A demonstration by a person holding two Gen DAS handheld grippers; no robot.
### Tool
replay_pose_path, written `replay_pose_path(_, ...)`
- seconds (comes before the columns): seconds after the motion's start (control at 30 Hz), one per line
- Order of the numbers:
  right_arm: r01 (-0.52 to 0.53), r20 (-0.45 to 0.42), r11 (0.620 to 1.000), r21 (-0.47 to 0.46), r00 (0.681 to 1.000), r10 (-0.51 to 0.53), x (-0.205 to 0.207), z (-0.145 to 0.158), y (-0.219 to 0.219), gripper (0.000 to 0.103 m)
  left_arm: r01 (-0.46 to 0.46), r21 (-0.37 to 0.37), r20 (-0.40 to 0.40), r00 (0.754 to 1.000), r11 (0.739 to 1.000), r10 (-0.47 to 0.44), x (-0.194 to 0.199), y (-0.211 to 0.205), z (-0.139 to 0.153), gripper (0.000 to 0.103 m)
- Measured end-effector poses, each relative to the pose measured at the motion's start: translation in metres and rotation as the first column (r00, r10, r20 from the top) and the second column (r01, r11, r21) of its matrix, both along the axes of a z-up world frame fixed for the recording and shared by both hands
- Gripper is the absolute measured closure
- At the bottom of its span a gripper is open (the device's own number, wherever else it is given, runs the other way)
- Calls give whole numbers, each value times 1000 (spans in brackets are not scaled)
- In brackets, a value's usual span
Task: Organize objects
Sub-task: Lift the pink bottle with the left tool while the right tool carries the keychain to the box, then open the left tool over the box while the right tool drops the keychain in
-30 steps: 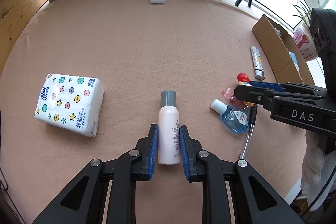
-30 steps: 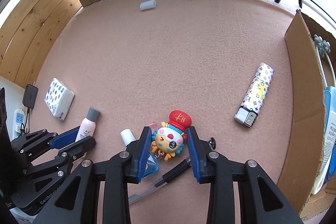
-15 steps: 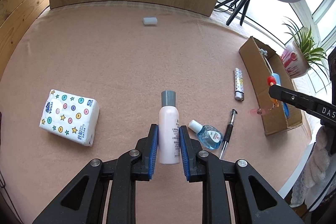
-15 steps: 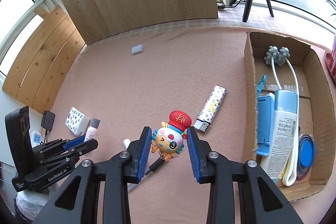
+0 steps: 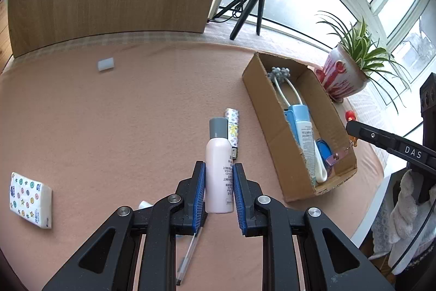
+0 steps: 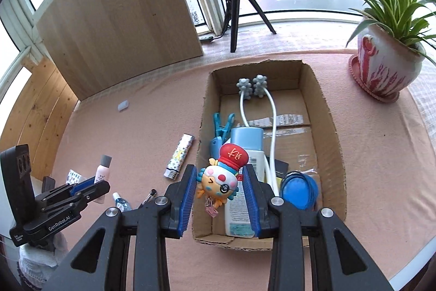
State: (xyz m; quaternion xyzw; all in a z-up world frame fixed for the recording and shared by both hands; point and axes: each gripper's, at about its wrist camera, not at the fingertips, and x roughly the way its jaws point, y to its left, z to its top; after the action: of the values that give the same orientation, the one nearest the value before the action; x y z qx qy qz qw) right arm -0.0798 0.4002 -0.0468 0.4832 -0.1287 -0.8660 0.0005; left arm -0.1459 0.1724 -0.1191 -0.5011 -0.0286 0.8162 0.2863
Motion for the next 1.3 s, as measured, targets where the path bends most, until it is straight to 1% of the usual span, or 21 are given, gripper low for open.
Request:
replay_pose_path(0.27, 42, 16, 999, -10, 999, -42, 12, -8, 41, 72, 92, 11, -32, 995, 996, -91, -3, 80, 15, 81)
replay_pose_path(0.5, 37, 17, 999, -26, 999, -36, 13, -9, 54, 72, 119, 5, -46, 992, 993, -119, -12, 131, 18, 81)
replay_pose_path(0.63, 27, 22, 999, -32, 999, -26, 11, -12, 56, 72, 124, -6, -50, 991, 992, -124, -18, 152, 17, 81)
replay_pose_path(0.83, 22, 30, 999, -33, 999, -21, 9, -16, 58, 72, 123, -13, -59, 991, 992, -124, -26, 169, 19, 81)
replay_pose_path(0.87, 24, 28, 999, -33, 999, -23, 9, -16, 58, 71, 123, -9, -59, 991, 992, -123, -27, 170, 19, 80)
replay_pose_path(0.9, 27, 22, 999, -33, 999, -26, 10, -15, 58, 70, 127, -9, -49, 991, 992, -127, -28, 172, 19, 63)
replay_pose_path(0.93, 28, 19, 999, -36, 999, -27, 10, -15, 59, 68, 129, -9, -44, 991, 992, -129, -29, 172, 20, 52)
replay_pose_path(0.97, 31, 21, 999, -38, 999, -31, 9, -15, 59, 57, 128, -7, -54, 990, 992, -128, -28, 171, 20, 49)
replay_pose_path(1.0, 37, 19, 998, -41, 999, -37, 9, -15, 60, 46, 130, -12, -64, 989, 991, -130, -27, 171, 21, 48)
replay_pose_path(1.03, 45, 13, 998, -43, 999, -44, 10, -14, 61, 44, 132, -18, -66, 989, 991, -133, -26, 170, 21, 48)
replay_pose_path(1.3, 49, 11, 997, -55, 999, -49, 8, -13, 56, 43, 112, -22, -55, 992, 993, -113, -26, 148, 21, 48)
